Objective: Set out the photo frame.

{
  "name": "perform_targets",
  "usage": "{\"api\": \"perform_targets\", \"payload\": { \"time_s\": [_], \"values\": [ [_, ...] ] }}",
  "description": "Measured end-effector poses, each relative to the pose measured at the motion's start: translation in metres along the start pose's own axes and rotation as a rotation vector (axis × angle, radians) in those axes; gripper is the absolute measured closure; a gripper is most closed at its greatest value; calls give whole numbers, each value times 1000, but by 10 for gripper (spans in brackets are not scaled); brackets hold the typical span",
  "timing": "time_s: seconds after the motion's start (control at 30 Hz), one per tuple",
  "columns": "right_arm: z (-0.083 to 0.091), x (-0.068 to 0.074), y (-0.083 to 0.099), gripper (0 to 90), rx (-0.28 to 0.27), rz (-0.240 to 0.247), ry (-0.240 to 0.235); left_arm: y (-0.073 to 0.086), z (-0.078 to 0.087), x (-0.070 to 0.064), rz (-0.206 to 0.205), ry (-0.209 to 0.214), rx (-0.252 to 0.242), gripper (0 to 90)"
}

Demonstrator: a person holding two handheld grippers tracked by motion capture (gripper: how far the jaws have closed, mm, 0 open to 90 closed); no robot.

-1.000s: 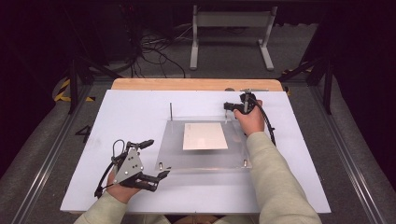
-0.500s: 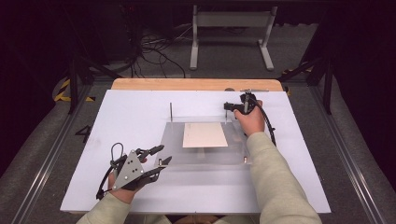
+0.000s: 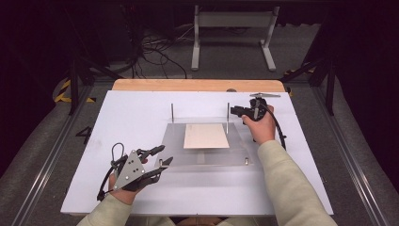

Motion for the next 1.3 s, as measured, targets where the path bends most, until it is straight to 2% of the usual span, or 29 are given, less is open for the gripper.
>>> {"api": "perform_targets", "payload": {
  "time_s": [0.1, 0.23, 0.3, 0.33, 0.4, 0.5, 0.57, 0.6, 0.63, 0.67, 0.7, 0.73, 0.83, 0.9, 0.97, 1.03, 1.2, 1.3],
  "values": [
    [27, 7, 3, 721, -28, 67, -15, 0, 0, 0, 3, 6, 0, 527],
    [63, 18, 7, 688, -77, 121, -35, -1, 0, 1, 6, 8, 2, 525],
    [76, 22, 11, 686, -84, 140, -42, -1, 0, 1, 1, 12, 4, 525],
    [76, 22, 11, 686, -84, 140, -42, -1, 0, 1, 1, 12, 4, 525],
    [94, 28, 17, 676, -94, 173, -41, 0, 0, 0, 1, 19, 12, 525],
    [114, 37, 24, 658, -112, 197, -62, 1, 1, 0, 2, 21, 24, 524],
    [130, 43, 31, 642, -125, 239, -53, 1, 1, 0, 4, 21, 25, 524],
    [140, 48, 35, 639, -146, 256, -67, 1, 1, 0, 5, 22, 27, 523],
    [147, 52, 37, 634, -170, 250, -85, 2, 1, -1, 5, 24, 29, 523],
    [151, 55, 41, 621, -154, 253, -97, 2, 1, -1, 0, 25, 30, 523],
    [154, 57, 45, 622, -132, 281, -98, 2, 1, -1, -1, 26, 32, 523],
    [158, 59, 47, 617, -135, 296, -96, 2, 2, -1, -2, 25, 33, 523],
    [166, 62, 49, 593, -133, 293, -108, 2, 2, -1, 1, 27, 35, 523],
    [171, 63, 51, 557, -131, 316, -114, 2, 2, -1, 3, 24, 30, 523],
    [176, 64, 54, 548, -118, 328, -135, 1, 2, -1, 5, 25, 28, 523],
    [180, 63, 60, 522, -87, 352, -136, 1, 2, 0, 4, 28, 31, 522],
    [182, 61, 75, 408, -26, 399, -129, 1, 2, 0, 10, 30, 28, 520],
    [180, 64, 83, 364, -16, 411, -158, 0, 2, 0, 11, 27, 26, 518]
  ]
}}
Point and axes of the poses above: each handheld gripper's, and its own axes: z roughly backward along the jaws, y roughly out of its underside, x roughly to its left, the point moved 9 cm from there along -z, roughly forward along the jaws, and after that the axes turned 8 degrees about y, right-handed, at the moved point
